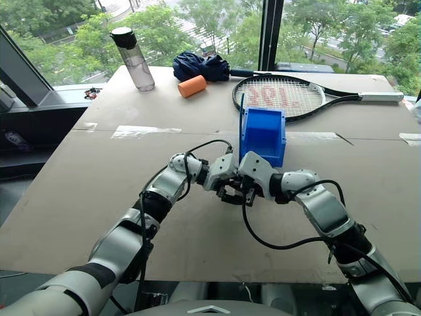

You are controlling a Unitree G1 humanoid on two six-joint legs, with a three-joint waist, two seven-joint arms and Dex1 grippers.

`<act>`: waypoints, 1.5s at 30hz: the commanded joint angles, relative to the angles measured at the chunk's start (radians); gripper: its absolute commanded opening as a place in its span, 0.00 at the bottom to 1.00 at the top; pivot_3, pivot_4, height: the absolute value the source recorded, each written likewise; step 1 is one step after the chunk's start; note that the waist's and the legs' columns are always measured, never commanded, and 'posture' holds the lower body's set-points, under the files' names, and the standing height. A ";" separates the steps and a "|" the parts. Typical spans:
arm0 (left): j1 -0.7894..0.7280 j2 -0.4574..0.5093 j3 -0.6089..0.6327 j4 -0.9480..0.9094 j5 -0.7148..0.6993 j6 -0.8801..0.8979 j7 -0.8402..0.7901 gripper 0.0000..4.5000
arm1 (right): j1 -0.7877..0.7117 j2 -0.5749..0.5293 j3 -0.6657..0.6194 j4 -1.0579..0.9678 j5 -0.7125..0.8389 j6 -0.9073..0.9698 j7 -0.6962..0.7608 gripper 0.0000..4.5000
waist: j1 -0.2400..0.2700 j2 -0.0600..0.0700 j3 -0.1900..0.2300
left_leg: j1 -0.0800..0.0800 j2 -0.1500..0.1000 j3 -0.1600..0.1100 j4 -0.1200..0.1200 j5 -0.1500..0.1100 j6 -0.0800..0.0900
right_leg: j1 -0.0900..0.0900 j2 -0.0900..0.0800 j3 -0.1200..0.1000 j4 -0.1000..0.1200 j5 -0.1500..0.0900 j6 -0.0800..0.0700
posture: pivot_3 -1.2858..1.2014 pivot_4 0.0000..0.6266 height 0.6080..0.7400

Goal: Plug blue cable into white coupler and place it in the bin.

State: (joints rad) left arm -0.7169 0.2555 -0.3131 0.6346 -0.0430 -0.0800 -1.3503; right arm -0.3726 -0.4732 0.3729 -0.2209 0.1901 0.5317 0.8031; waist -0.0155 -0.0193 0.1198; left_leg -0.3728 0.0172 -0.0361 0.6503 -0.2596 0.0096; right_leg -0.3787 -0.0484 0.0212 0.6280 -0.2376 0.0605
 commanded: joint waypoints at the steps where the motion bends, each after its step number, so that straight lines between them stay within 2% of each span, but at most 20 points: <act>1: 0.068 0.052 0.071 -0.149 -0.059 0.078 0.041 0.99 | 0.076 0.002 -0.088 -0.012 0.045 0.083 -0.050 0.00 | 0.000 0.001 0.001 | 0.000 0.000 0.000 0.000 0.000 0.000 | 0.000 0.000 0.000 0.000 0.000 0.000 | 0.52 0.24 1.00; 7: 0.297 0.192 0.174 -0.510 -0.163 0.266 0.104 0.99 | 0.071 0.014 -0.422 -0.269 0.340 0.320 -0.123 0.00 | 0.004 0.007 0.010 | -0.010 0.000 -0.002 0.000 0.000 0.000 | -0.011 -0.001 0.001 0.003 0.000 0.000 | 0.52 0.24 1.00; 9: 0.372 0.217 0.230 -0.643 -0.215 0.342 0.160 0.99 | 0.005 0.011 -0.526 -0.285 0.443 0.402 -0.153 0.00 | 0.005 0.008 0.014 | -0.010 0.000 -0.004 0.000 0.000 0.000 | -0.011 -0.002 0.001 0.002 0.000 0.000 | 0.52 0.24 1.00; 11: 0.414 0.227 0.260 -0.733 -0.250 0.395 0.203 0.99 | -0.056 0.009 -0.573 -0.257 0.488 0.448 -0.184 0.00 | 0.004 0.008 0.016 | -0.010 0.000 -0.003 0.000 0.000 0.000 | -0.011 -0.002 0.002 0.002 0.000 0.000 | 0.52 0.24 1.00; 16: 0.537 0.234 0.303 -0.945 -0.313 0.493 0.318 0.99 | -0.261 0.003 -0.607 -0.045 0.503 0.486 -0.232 0.00 | 0.001 0.008 0.016 | -0.009 0.000 -0.001 -0.001 0.000 0.000 | -0.011 -0.002 0.003 0.001 0.000 0.000 | 0.52 0.24 1.00; 22: 0.583 0.218 0.309 -1.047 -0.355 0.545 0.422 0.99 | -0.457 -0.015 -0.494 0.336 0.355 0.408 -0.227 0.00 | 0.002 0.008 0.017 | -0.009 0.000 0.004 -0.003 0.000 0.000 | -0.011 -0.002 0.003 0.000 0.001 0.000 | 0.52 0.24 1.00; 25: 0.596 0.218 0.322 -1.088 -0.371 0.555 0.464 1.00 | -0.526 -0.004 -0.478 0.523 0.306 0.328 -0.192 0.29 | 0.002 0.008 0.017 | -0.009 0.000 0.004 -0.003 0.000 0.000 | -0.011 -0.002 0.004 -0.001 0.001 0.000 | 0.52 0.24 1.00; 29: 0.594 0.223 0.330 -1.111 -0.394 0.567 0.497 1.00 | -0.531 -0.028 -0.485 0.530 0.300 0.313 -0.162 0.73 | 0.004 0.009 0.018 | -0.011 0.000 0.004 -0.003 0.000 0.000 | -0.012 -0.002 0.003 -0.001 0.001 0.000 | 0.52 0.24 1.00; 31: 0.595 0.224 0.333 -1.122 -0.409 0.575 0.512 1.00 | -0.500 -0.051 -0.503 0.474 0.313 0.327 -0.150 0.93 | 0.005 0.009 0.018 | -0.011 0.000 0.004 -0.003 0.000 0.000 | -0.012 -0.002 0.004 -0.001 0.001 0.000 | 0.52 0.24 1.00; 32: 0.596 0.226 0.331 -1.131 -0.416 0.581 0.519 1.00 | -0.442 -0.080 -0.524 0.395 0.325 0.307 -0.126 0.98 | 0.005 0.009 0.018 | -0.011 0.000 0.004 -0.003 0.000 0.000 | -0.012 -0.002 0.003 -0.002 0.001 0.000 | 0.52 0.24 1.00; 35: 0.599 0.226 0.334 -1.150 -0.439 0.597 0.540 1.00 | -0.219 -0.170 -0.603 0.146 0.368 0.234 -0.034 0.98 | 0.028 0.008 0.018 | -0.012 -0.001 0.001 -0.003 0.000 0.000 | -0.012 -0.002 0.000 -0.003 0.001 0.000 | 0.52 0.24 1.00; 40: 0.606 0.240 0.350 -1.167 -0.477 0.613 0.556 1.00 | 0.123 -0.262 -0.687 -0.082 0.330 0.083 0.042 0.98 | 0.017 0.009 0.019 | -0.010 -0.001 0.005 -0.003 -0.001 0.001 | -0.011 -0.002 0.004 -0.003 0.000 0.000 | 0.52 0.24 1.00; 43: 0.645 0.273 0.369 -1.168 -0.511 0.625 0.524 1.00 | 0.483 -0.259 -0.777 -0.150 0.219 -0.229 0.165 0.98 | 0.026 0.005 0.017 | -0.009 0.000 0.004 -0.003 -0.001 0.001 | -0.010 -0.002 0.003 -0.003 -0.002 -0.003 | 0.52 0.24 1.00; 45: 0.690 0.318 0.374 -1.165 -0.504 0.614 0.496 1.00 | 0.616 -0.217 -0.855 -0.145 0.240 -0.284 0.162 0.98 | 0.027 0.006 0.018 | -0.007 0.001 0.003 -0.004 -0.001 0.001 | -0.008 -0.001 0.001 -0.003 -0.005 0.002 | 0.52 0.24 1.00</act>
State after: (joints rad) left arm -0.0369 0.5519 0.0474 -0.5030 -0.5350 0.5435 -0.8269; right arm 0.2137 -0.7036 -0.3905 -0.3372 0.4276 0.3479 0.9498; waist 0.0114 -0.0133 0.1378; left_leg -0.3799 0.0180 -0.0329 0.6463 -0.2605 0.0101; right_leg -0.3865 -0.0499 0.0225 0.6252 -0.2425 0.0618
